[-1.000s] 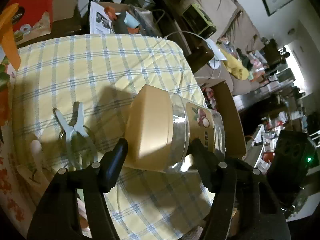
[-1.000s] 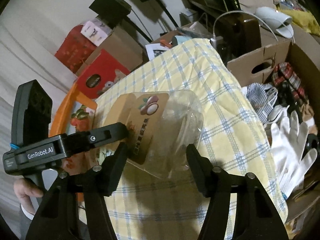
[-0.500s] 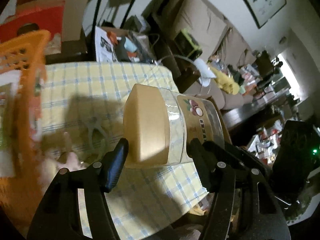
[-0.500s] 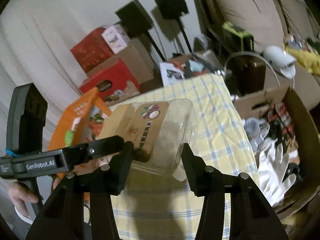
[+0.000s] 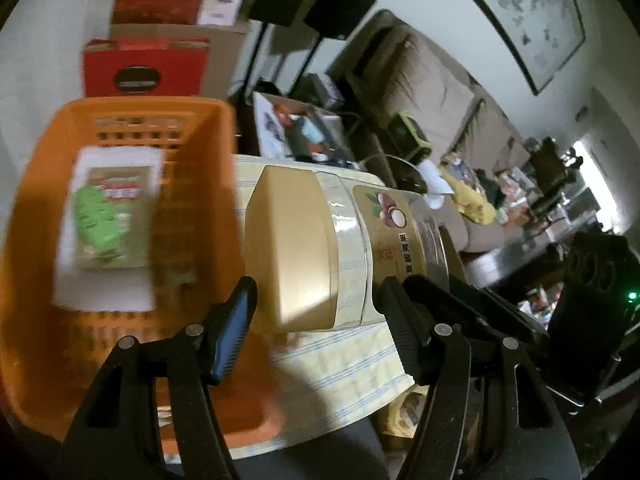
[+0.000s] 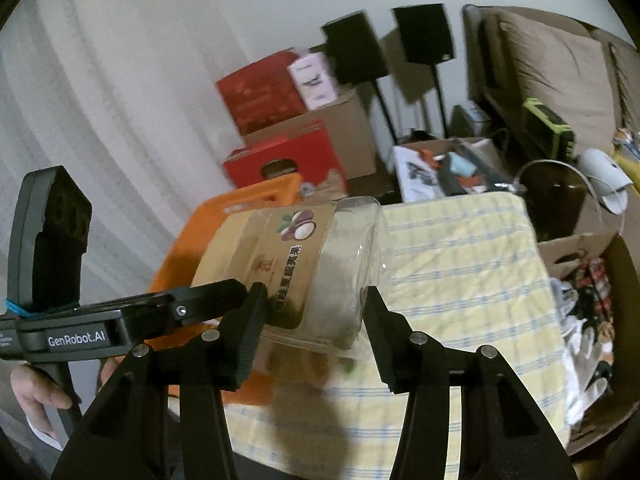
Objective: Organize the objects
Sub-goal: 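Carry the jar over the basket and lower it inside with both grippers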
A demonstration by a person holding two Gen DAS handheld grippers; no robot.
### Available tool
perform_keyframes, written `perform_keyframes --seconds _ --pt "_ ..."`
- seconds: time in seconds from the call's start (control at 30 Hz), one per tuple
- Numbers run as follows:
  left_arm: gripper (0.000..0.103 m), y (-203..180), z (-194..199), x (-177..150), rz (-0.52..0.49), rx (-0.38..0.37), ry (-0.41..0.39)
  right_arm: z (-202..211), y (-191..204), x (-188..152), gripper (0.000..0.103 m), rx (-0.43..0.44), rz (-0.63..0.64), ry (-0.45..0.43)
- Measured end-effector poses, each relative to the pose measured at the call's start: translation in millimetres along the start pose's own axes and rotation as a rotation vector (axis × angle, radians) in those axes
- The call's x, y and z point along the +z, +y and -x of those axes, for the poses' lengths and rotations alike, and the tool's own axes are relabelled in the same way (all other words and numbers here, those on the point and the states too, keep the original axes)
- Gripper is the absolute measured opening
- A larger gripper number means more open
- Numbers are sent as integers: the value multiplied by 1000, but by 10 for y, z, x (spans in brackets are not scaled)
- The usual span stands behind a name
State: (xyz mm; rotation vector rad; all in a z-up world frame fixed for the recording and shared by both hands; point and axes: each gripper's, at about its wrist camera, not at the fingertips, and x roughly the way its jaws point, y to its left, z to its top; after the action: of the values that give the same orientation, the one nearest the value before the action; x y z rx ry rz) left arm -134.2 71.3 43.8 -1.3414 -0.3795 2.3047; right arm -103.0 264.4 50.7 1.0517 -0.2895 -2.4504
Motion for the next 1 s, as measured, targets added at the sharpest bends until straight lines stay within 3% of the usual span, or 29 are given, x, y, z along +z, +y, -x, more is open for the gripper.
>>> perform_keyframes --seconds 0.47,1.0 --pt "61 893 641 -300 84 105 -34 -511 922 -192 50 119 83 93" --pt "59 1506 612 -607 114 167 71 -1126 1264 -512 50 158 76 256"
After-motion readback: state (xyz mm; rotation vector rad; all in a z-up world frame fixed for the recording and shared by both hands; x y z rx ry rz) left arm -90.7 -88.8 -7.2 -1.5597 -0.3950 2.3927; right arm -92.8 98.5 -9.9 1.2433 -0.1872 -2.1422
